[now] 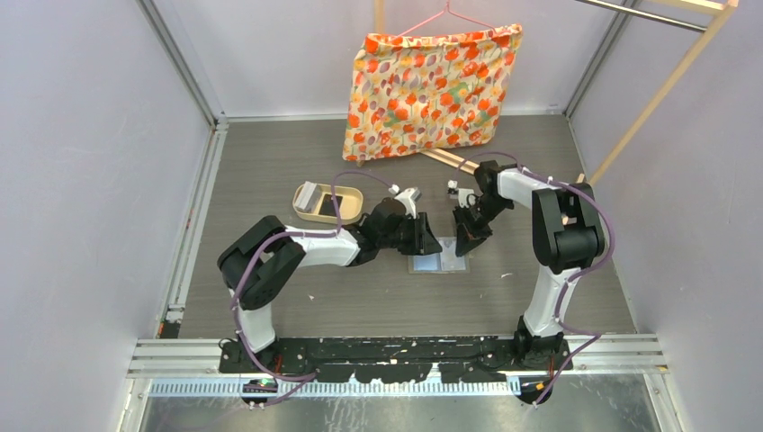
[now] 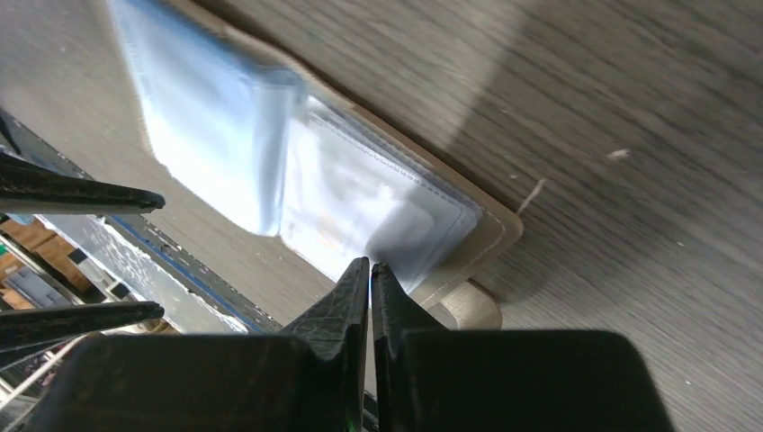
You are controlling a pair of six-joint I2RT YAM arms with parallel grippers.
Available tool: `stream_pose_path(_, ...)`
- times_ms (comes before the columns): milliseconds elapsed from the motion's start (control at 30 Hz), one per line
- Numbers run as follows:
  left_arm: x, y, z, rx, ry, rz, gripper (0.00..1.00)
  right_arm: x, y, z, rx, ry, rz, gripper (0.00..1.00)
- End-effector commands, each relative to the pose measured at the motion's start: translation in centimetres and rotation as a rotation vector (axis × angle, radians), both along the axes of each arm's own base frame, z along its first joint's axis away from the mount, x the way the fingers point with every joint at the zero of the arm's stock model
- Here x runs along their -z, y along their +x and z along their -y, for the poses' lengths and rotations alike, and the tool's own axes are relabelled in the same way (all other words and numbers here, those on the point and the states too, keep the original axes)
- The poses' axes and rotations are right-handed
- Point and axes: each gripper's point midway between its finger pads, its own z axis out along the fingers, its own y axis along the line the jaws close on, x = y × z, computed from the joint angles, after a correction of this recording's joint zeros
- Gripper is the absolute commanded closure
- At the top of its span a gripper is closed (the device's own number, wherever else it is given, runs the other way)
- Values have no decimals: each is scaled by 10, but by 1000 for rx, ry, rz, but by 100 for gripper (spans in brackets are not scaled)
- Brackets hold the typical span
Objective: Put the credit cards into the card holder
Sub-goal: Turn over the card slot in the card holder.
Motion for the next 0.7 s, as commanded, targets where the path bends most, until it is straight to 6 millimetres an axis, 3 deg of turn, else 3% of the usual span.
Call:
stream_pose_path(0, -10, 5, 12, 18, -55, 34, 60, 6, 11, 12, 14, -86, 23, 90)
stream_pose_path(200, -8, 7, 11, 15, -44, 47, 60, 5, 12, 12, 12, -86, 25, 89)
stream_pose_path(300, -10, 8, 12, 18, -48, 51, 60, -8, 12, 5, -10, -27, 47, 89)
stream_pose_path(500, -18, 12, 4, 6, -50, 76, 60, -55, 10, -13, -70, 138, 168, 84)
stream_pose_path(667, -51, 27, -27, -38, -56, 158, 60, -96, 4, -18, -123, 250, 283, 83)
